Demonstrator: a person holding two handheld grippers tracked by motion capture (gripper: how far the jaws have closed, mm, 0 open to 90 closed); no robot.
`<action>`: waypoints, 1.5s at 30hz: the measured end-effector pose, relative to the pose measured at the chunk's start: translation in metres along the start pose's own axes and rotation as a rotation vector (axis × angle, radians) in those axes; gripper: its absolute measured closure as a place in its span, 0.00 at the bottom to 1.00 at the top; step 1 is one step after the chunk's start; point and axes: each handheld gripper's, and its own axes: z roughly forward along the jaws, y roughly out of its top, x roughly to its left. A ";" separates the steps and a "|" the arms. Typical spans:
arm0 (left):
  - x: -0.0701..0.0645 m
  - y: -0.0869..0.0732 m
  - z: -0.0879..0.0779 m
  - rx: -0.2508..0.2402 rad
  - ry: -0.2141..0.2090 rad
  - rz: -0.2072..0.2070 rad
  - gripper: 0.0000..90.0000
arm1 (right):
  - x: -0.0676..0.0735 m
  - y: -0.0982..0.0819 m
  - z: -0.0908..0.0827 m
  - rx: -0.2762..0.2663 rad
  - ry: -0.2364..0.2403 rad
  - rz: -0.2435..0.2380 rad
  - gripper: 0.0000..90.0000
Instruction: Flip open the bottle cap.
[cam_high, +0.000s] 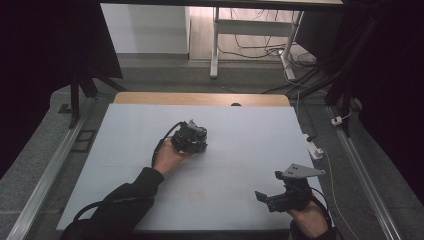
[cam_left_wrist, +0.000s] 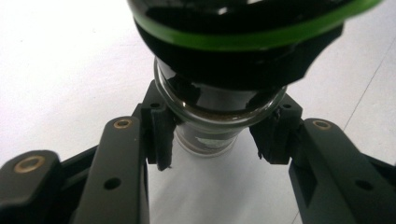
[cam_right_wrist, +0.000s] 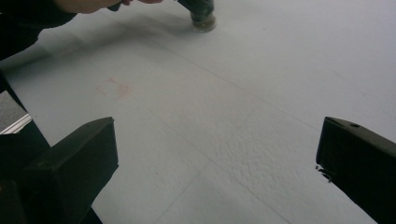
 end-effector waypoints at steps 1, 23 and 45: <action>0.000 0.000 0.000 0.000 0.000 0.000 0.60 | 0.004 0.003 0.004 0.002 0.011 -0.030 0.00; -0.001 -0.001 0.001 -0.009 0.004 0.007 0.60 | 0.009 0.037 0.043 -0.020 0.097 -0.054 0.00; 0.000 -0.002 0.001 -0.017 0.003 0.014 0.60 | 0.008 0.074 0.094 -0.014 0.136 -0.076 0.00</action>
